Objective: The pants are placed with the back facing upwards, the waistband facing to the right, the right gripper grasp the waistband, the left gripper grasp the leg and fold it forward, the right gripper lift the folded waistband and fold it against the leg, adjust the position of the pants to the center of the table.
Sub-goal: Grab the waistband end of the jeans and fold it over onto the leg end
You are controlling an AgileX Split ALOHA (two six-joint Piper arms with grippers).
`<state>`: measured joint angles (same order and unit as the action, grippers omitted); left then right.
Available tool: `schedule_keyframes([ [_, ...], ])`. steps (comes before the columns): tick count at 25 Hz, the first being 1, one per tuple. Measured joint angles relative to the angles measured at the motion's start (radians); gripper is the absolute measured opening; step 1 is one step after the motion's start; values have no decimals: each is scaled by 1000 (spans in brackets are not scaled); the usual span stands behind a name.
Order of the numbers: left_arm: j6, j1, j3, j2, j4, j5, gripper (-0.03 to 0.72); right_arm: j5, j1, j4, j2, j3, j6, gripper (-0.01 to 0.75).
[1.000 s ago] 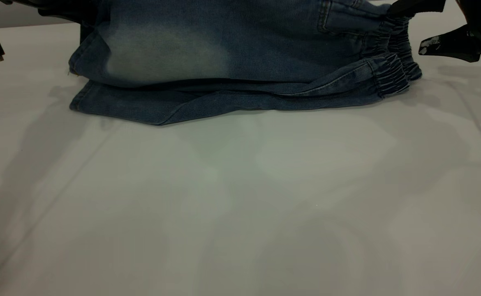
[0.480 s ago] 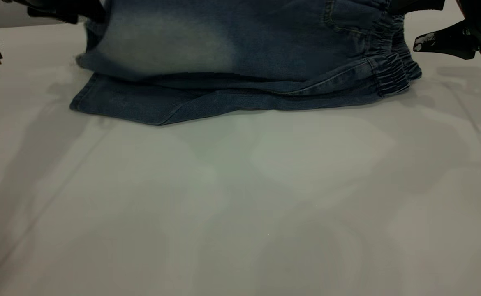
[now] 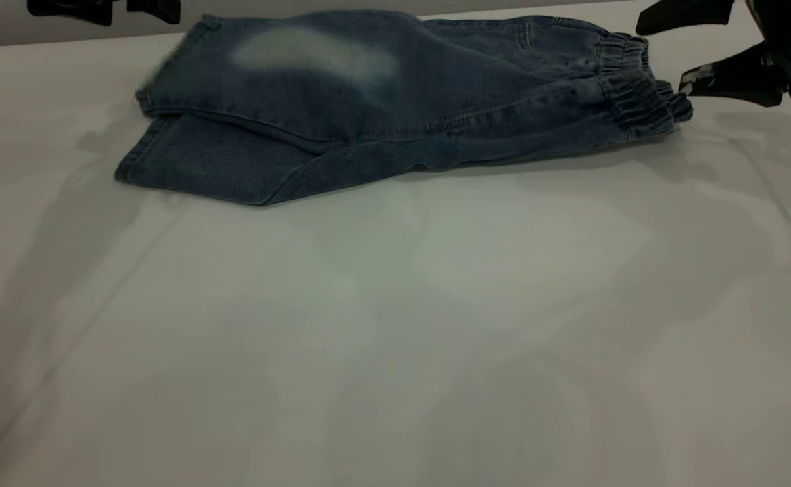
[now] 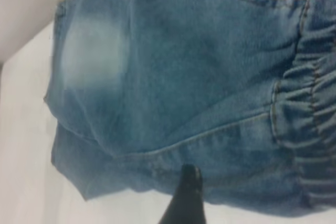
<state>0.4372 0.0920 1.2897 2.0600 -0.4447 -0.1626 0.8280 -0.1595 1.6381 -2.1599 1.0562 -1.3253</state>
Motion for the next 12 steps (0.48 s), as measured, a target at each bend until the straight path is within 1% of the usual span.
schedule_keyframes([
  [7, 1, 0, 0, -75, 0, -108, 584, -8, 0, -88, -3, -2, 89, 590],
  [12, 1, 0, 0, -93, -2, -166, 584, -76, 0, -88, -5, -2, 94, 590],
])
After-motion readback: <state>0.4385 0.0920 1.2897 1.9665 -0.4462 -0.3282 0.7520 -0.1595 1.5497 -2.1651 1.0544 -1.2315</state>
